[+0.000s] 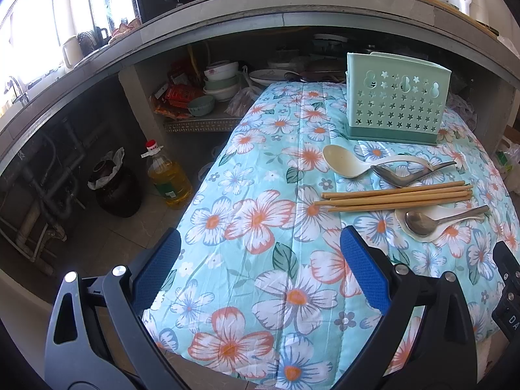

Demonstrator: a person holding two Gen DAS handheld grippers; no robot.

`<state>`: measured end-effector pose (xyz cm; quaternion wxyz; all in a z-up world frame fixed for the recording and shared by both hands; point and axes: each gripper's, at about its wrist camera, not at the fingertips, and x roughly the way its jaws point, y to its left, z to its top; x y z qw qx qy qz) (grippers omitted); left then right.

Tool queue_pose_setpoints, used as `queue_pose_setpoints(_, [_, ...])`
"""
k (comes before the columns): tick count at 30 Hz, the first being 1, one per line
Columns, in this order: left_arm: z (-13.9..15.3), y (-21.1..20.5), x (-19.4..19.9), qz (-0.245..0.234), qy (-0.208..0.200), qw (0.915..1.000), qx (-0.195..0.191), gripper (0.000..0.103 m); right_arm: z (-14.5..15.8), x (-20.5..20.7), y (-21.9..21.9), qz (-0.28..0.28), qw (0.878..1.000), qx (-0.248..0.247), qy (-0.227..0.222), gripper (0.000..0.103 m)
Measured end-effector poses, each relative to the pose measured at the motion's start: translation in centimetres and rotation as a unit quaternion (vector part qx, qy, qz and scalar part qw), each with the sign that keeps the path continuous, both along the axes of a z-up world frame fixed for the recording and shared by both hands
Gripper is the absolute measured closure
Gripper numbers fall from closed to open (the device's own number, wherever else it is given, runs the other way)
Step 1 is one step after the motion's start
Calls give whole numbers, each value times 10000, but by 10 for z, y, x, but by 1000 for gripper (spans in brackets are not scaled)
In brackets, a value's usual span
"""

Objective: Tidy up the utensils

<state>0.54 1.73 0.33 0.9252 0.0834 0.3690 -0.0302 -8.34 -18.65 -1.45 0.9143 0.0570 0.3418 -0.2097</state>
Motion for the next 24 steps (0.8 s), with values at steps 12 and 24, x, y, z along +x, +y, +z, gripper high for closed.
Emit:
queue_pose_setpoints(12, [0,-2,-1,1,-9,10000,23,9,0,0,1,13,10000,-11,-6,6])
queue_pose_setpoints(24, [-5,-5,-5,15,-25,10000,50,9,1,0,1,18,10000,-4,-18,6])
